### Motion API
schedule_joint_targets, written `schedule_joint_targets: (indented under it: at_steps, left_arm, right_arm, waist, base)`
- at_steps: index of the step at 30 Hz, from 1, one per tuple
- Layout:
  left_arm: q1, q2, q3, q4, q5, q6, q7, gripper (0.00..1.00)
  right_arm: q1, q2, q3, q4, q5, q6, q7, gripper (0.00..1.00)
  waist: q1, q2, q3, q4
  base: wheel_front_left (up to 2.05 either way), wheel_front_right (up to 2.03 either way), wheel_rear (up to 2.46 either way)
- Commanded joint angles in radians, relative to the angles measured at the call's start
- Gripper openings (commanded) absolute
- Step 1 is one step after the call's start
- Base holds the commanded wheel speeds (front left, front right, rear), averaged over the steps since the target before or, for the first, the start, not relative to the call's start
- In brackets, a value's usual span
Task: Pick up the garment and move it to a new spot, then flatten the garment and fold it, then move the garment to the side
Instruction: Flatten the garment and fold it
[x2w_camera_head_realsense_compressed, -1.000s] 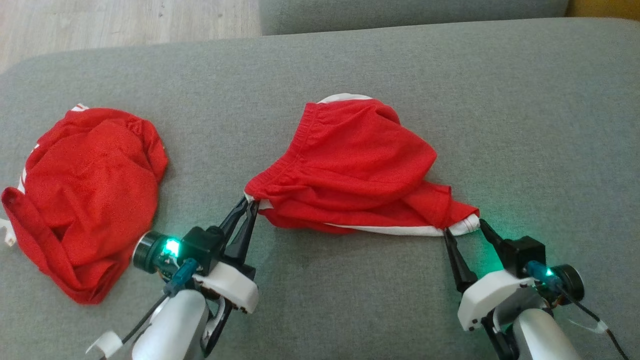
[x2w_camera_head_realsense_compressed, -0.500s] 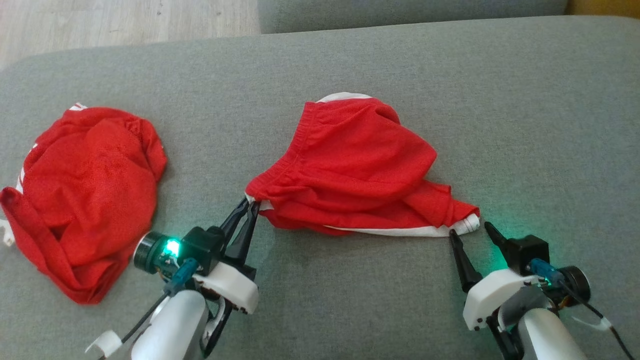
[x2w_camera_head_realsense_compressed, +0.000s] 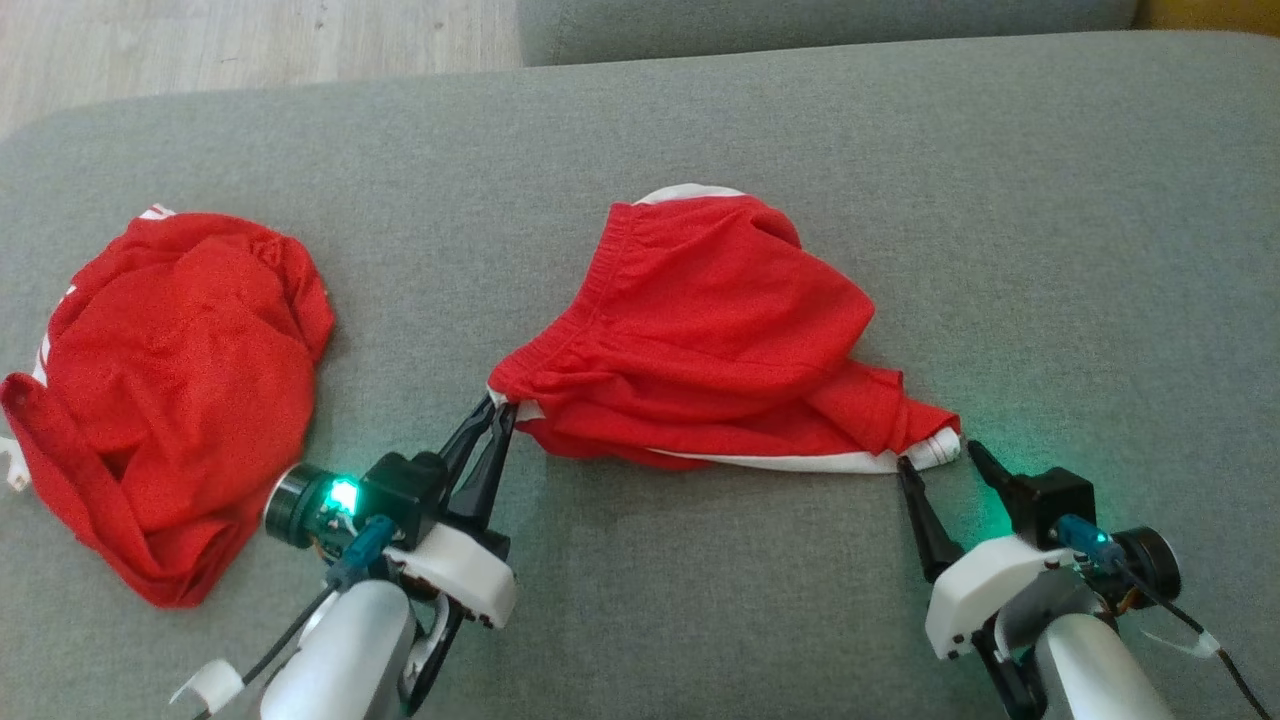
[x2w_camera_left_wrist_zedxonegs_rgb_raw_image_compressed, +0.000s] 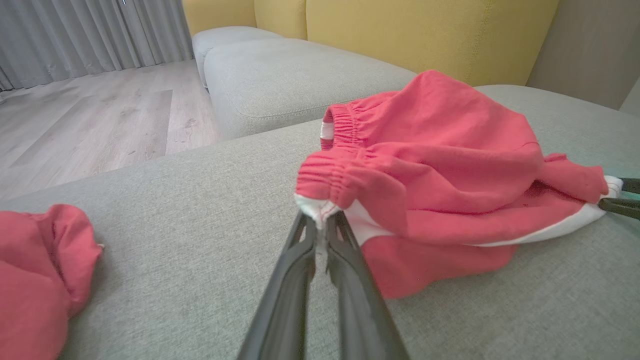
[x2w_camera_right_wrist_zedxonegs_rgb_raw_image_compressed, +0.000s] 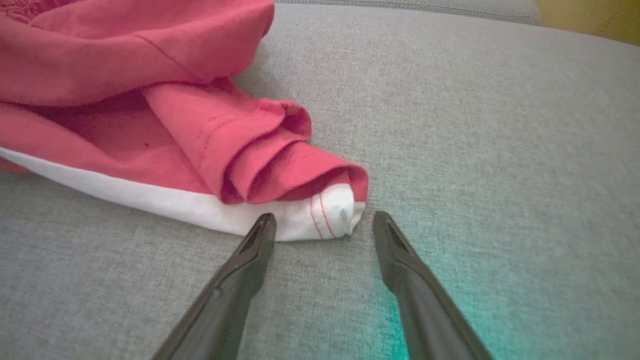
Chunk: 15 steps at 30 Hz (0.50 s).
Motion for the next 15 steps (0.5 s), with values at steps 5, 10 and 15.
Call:
schedule_joint_targets:
  at_steps: [5,10,15]
  left_arm:
    - [-0.034,0.027,0.022,-0.026,-0.013,0.009,-0.004,0.00]
    - [-0.033,0.030,0.018,-0.022,-0.018,0.011,-0.004,0.00]
    - [-0.029,0.035,0.018,-0.019,-0.023,0.016,-0.004,0.00]
  right_arm:
    - [-0.029,-0.004,0.029,-0.028,-0.010,-0.001,-0.011,0.04]
    - [-0.026,-0.003,0.034,-0.031,-0.011,-0.001,-0.012,0.00]
    - [-0.019,-0.005,0.038,-0.044,-0.006,-0.001,-0.013,0.00]
  waist:
    - [0.0000,-0.0001,-0.004,0.000]
    - [0.0000,-0.0001,-0.009,-0.002]
    - [0.0000,-0.0001,-0.023,-0.007]
  base:
    - [0.00,0.00,0.00]
    - [0.00,0.00,0.00]
    - [0.00,0.00,0.00]
